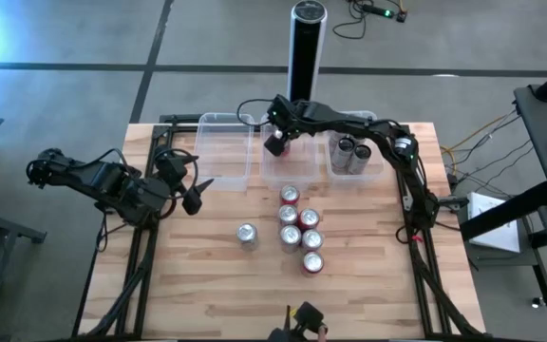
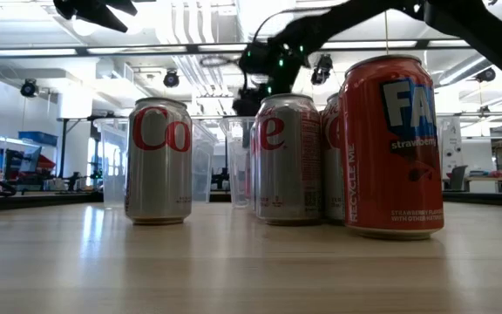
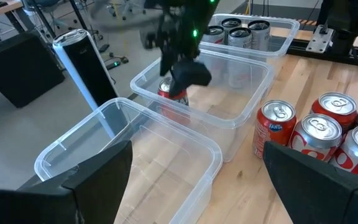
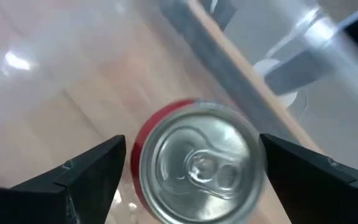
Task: Sort soda cans
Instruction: Put the red soda can into the middle white bin
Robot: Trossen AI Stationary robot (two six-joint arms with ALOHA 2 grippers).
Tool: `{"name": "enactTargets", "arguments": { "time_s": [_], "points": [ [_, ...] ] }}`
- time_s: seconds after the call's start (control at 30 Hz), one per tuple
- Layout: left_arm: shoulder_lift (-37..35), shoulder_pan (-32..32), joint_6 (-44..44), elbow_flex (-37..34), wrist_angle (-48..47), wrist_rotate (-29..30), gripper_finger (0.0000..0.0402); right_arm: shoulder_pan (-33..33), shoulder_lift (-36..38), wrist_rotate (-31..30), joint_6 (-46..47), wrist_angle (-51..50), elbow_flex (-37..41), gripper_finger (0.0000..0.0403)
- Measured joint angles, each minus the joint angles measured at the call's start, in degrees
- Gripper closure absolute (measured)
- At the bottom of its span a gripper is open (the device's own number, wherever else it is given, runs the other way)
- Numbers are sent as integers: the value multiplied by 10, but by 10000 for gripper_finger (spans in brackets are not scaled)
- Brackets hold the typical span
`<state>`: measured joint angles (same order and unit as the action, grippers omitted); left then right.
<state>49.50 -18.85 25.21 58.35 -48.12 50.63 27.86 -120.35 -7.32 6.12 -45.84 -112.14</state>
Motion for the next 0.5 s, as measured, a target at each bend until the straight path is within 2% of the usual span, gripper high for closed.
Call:
{"name": "enactTargets", "arguments": {
  "time_s": [0.17, 0.3, 0.37, 0.5],
  "points": [
    [-4, -1, 19, 0, 1, -11, 56, -24, 29, 10, -1, -63, -58, 42],
    [-8, -2, 28, 0, 6, -37, 56, -75, 60, 14, 31, -125, -83, 42],
    [-9, -2, 30, 0, 11, -47, 56, -106, 75, 7, 90, -163, -86, 42],
    [-9, -2, 28, 0, 17, -58, 56, -174, 91, -17, 279, -244, -83, 42]
  ]
}}
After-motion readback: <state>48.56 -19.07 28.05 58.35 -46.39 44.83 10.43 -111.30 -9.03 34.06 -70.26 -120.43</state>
